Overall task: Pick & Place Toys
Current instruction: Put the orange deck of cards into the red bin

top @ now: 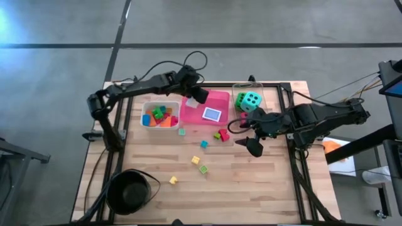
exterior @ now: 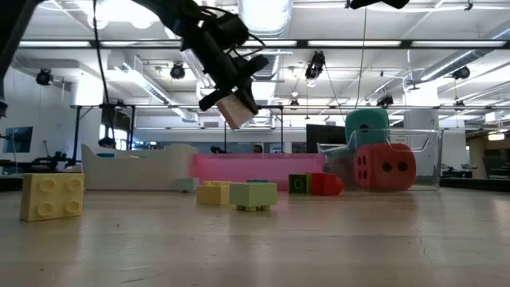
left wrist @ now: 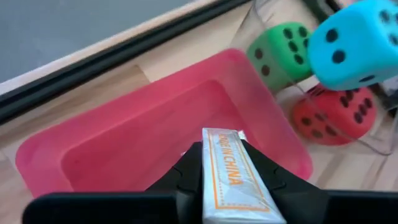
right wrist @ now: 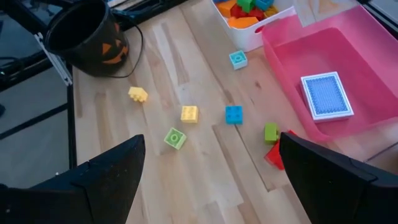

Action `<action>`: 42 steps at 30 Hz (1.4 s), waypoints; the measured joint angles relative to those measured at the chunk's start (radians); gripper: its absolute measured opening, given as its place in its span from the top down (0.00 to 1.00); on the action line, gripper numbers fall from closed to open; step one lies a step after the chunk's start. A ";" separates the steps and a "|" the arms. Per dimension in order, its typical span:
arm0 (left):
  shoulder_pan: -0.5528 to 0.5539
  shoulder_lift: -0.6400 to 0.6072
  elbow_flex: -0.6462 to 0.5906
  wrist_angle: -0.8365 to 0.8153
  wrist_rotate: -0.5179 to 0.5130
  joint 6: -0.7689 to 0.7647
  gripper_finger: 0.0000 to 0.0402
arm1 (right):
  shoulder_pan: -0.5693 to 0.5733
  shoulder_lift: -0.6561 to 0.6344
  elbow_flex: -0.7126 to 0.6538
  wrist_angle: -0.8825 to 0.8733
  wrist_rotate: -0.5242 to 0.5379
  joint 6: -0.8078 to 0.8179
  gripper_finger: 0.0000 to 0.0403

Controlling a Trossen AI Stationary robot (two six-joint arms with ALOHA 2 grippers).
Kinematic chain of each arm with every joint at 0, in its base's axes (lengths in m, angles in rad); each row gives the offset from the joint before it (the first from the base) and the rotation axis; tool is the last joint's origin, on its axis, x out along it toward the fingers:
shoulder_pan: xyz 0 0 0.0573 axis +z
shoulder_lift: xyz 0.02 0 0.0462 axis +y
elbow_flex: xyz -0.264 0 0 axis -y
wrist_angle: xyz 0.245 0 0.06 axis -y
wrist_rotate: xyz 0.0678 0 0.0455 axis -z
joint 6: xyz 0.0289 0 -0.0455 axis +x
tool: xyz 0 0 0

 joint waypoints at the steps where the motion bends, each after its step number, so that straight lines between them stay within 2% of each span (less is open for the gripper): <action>1: 0.000 0.024 0.036 -0.037 0.005 0.005 0.84 | 0.000 0.000 0.000 0.004 0.000 -0.001 0.10; 5: -0.001 0.112 0.137 -0.127 0.011 0.052 0.84 | 0.000 0.000 0.000 0.007 0.000 0.003 0.10; 8: -0.001 0.158 0.155 -0.129 0.020 0.053 0.84 | 0.000 0.000 0.000 0.007 0.000 0.006 0.10; 14: -0.001 0.214 0.127 -0.125 0.016 0.033 0.84 | 0.016 -0.001 0.000 0.009 0.000 0.012 0.10; 21: -0.001 0.216 0.052 -0.122 -0.032 -0.028 0.84 | 0.018 -0.001 0.000 0.013 0.000 0.015 0.10; 28: -0.007 0.215 0.009 -0.124 0.026 -0.077 0.84 | 0.018 -0.001 0.000 0.020 0.000 0.015 0.10; 42: -0.010 0.214 -0.040 -0.087 0.030 -0.092 0.84 | 0.018 -0.001 0.000 0.036 -0.002 0.028 0.10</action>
